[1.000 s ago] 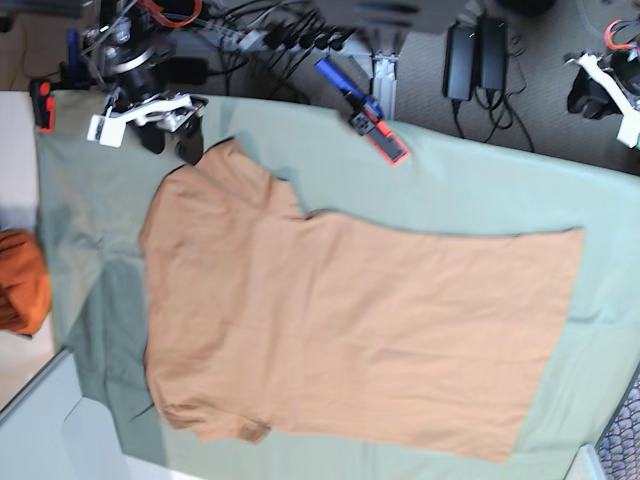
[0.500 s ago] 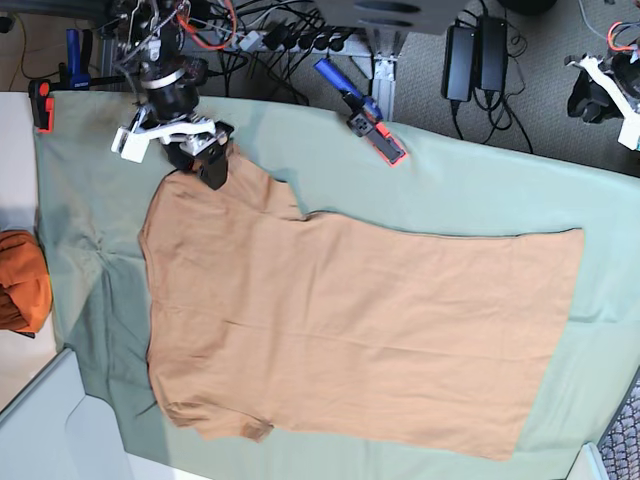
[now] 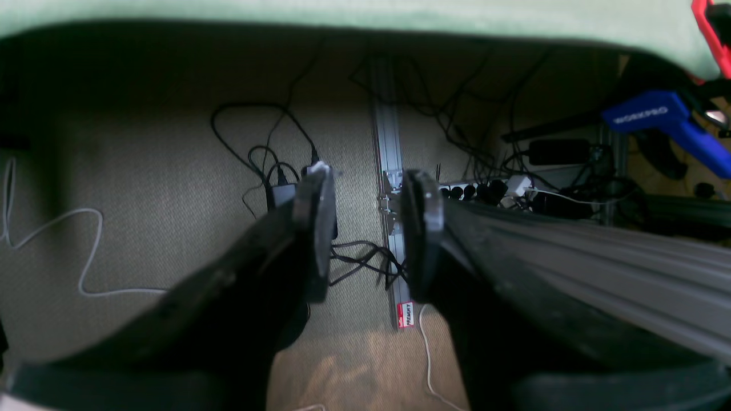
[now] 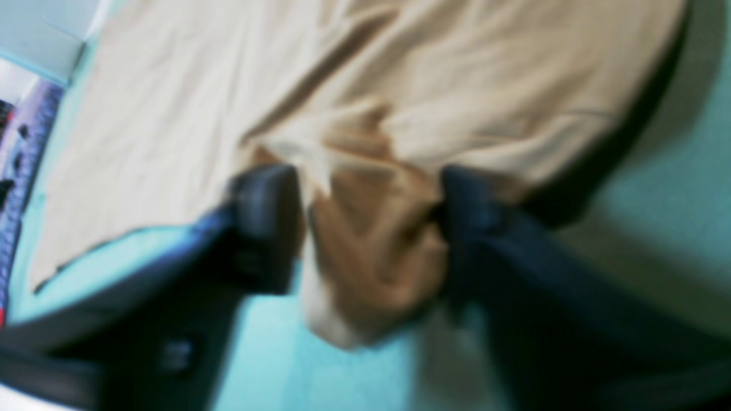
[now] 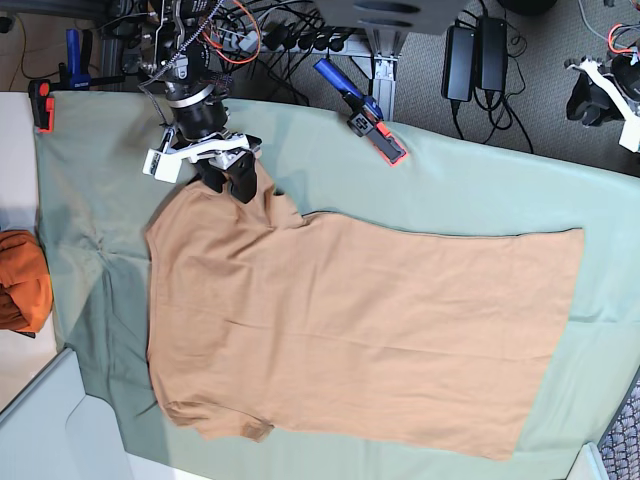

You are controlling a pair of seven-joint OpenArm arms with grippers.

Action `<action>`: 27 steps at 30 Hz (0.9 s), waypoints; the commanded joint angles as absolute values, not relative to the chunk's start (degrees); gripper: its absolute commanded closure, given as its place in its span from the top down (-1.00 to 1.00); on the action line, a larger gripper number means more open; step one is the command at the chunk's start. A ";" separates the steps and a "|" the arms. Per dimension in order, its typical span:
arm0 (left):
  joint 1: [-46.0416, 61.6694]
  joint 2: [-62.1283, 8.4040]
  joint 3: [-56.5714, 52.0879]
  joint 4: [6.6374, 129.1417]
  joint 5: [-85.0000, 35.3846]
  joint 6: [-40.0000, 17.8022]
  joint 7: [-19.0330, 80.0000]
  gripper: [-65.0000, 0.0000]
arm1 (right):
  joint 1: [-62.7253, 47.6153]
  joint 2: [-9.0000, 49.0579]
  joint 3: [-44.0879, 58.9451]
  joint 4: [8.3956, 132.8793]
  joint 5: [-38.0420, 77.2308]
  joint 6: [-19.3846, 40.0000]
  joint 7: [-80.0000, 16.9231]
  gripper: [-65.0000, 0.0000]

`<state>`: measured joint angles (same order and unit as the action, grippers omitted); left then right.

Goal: Fold the T-shirt properly
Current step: 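Lower the right gripper and pinch the shoulder edge beside the collar, then move the left gripper to the hem corner and grasp it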

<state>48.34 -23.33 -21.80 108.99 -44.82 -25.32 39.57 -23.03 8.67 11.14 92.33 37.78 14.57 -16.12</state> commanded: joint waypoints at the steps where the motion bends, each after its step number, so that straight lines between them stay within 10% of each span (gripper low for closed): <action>1: 48.56 -23.97 -22.20 109.86 -45.36 -25.76 38.50 -0.28 | -23.20 8.69 10.96 92.88 37.12 11.14 -16.71 -0.32; 7: 46.59 -23.97 -22.20 109.84 -45.34 -25.74 38.37 -0.28 | -23.20 8.69 10.98 92.88 30.92 11.11 -15.42 -1.00; 20: 38.85 -24.64 -22.20 109.75 -43.18 -24.60 37.89 -0.28 | -23.20 8.71 11.00 92.88 26.76 11.38 -15.44 -1.00; 27: 30.61 -27.05 -22.20 102.48 -41.08 -24.36 37.06 0.26 | -23.20 8.84 11.00 92.88 26.74 11.38 -15.42 -1.00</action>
